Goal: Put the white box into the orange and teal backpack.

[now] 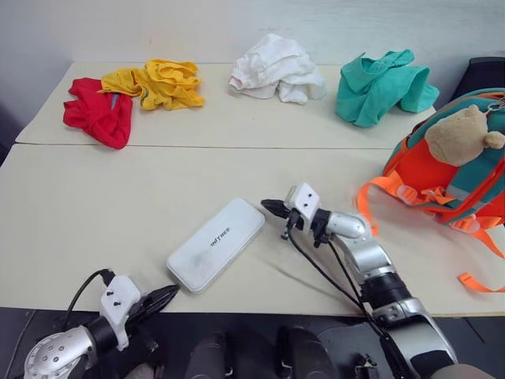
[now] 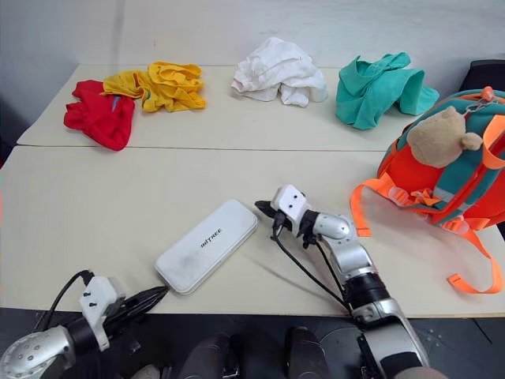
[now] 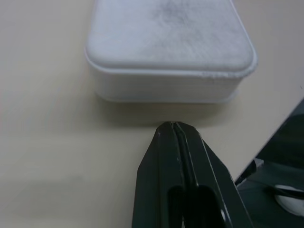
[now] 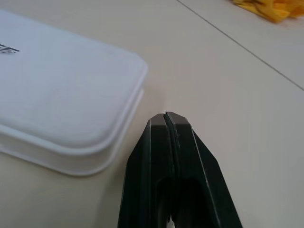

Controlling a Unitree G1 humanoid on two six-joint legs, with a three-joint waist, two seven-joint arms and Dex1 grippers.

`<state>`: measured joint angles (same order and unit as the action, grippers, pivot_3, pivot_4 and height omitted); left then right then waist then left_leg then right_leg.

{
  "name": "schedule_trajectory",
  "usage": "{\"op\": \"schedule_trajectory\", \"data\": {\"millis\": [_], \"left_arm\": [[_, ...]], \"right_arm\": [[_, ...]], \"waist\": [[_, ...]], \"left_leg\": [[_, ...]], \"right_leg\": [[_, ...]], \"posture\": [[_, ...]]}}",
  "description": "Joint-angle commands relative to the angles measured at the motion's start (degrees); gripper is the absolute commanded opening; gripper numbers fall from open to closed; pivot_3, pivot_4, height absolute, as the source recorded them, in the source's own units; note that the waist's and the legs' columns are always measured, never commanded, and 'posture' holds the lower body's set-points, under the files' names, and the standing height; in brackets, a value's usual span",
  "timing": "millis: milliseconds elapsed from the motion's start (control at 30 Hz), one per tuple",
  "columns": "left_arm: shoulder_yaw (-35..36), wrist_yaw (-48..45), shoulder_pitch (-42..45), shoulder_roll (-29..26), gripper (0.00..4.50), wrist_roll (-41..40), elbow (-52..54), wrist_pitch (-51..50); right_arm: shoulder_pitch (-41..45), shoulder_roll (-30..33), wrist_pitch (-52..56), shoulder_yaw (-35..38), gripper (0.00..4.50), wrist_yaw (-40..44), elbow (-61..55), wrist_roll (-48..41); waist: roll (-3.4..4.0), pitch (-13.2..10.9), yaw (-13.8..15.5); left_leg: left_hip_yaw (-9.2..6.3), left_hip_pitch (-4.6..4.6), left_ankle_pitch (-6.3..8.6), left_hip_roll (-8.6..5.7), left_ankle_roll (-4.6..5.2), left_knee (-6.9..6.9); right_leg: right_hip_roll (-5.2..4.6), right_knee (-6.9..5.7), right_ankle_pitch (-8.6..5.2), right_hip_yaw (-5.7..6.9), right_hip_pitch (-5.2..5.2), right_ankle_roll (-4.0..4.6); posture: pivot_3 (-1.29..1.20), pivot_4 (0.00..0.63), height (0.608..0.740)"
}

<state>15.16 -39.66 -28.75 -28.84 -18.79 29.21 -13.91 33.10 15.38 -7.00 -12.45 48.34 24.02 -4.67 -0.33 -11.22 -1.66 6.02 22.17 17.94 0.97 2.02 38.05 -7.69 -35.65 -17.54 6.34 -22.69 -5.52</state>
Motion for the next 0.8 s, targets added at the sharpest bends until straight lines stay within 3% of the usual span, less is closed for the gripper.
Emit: {"op": "schedule_trajectory", "data": {"millis": [33, 333, 600, 800], "left_arm": [[-0.1, 2.0, 1.4, 0.7, 0.01, -1.1, 1.9, -1.0], [2.0, 1.8, 6.8, -2.8, 0.01, -1.8, -2.4, -5.7], [9.3, -5.4, -0.6, -9.8, 0.01, -4.3, -6.2, -8.5], [14.6, -10.4, -5.7, -10.4, 0.01, -7.0, -6.4, -5.4]], "right_arm": [[1.6, -0.5, -0.8, -0.3, 0.00, 3.6, 2.3, -1.1], [-1.4, 4.9, 0.8, 1.3, 0.00, 14.5, -2.8, -5.4], [-6.2, 8.0, 3.7, 2.6, 0.00, 13.4, -9.3, -6.0], [-5.3, 7.1, 3.0, 2.5, 0.00, 9.7, -7.7, -4.2]], "waist": [[0.00, 0.0, 0.0], [0.00, 0.0, 0.0], [0.02, 0.0, -0.7], [0.04, 0.0, -1.0]], "left_leg": [[0.01, 0.00, 0.00, 0.00, 0.00, 0.00], [-0.02, 0.00, -0.01, 0.01, 0.00, 0.00], [0.01, -0.06, 0.03, 0.11, -0.15, -0.05], [0.01, -0.08, 0.05, 0.13, -0.21, -0.05]], "right_leg": [[0.00, 0.00, 0.00, 0.00, 0.00, 0.00], [0.02, -0.12, 0.00, 0.04, 0.02, -0.01], [0.14, 0.01, -0.01, 0.00, 0.00, 0.02], [0.14, 0.02, -0.04, -0.01, -0.03, 0.08]], "posture": [[0.00, 0.150, 0.740], [0.00, 0.150, 0.740], [0.00, 0.150, 0.740], [0.00, 0.150, 0.740]]}}
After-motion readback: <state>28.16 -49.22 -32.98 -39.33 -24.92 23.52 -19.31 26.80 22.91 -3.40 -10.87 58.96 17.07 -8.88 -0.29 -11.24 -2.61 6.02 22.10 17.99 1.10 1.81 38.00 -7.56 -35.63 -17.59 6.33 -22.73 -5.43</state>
